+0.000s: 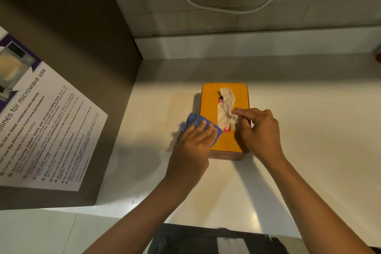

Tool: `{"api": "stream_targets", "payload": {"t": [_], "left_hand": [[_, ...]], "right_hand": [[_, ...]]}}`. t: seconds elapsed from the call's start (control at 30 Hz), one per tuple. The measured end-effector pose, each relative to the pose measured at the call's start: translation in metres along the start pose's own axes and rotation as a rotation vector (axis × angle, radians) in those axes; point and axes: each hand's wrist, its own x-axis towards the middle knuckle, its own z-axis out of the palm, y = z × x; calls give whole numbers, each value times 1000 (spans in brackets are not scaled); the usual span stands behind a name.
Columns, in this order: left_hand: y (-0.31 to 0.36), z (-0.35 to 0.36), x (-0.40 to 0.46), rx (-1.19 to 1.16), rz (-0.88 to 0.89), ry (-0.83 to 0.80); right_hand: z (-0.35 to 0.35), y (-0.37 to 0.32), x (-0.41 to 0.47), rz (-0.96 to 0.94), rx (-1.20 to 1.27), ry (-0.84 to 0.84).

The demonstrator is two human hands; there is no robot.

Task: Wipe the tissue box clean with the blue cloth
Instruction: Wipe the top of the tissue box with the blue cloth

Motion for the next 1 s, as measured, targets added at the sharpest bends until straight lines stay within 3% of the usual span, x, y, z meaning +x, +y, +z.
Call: {"api": "stream_targets", "payload": {"t": [0.17,0.33,0.5,0.73,0.9,1.0], "left_hand": [[-5,-13,-17,13,38,-134],[1,-12,5,31,-25,-52],[23,-5,2,47,2,-74],[-24,-13,3,10,-11,-111],[-2,-10,9,60,35,-118],[6,-20,-7,41,159,-119]], "right_hand": [[-3,1,2,19,14,-23],[-4,1,2,44,11,-44],[-7,0,3,18,-18,-53],[-7,1,2,20,-31,-66],[-5,0,2,21,-76,-68],[-6,0,3,24,-72,-73]]}}
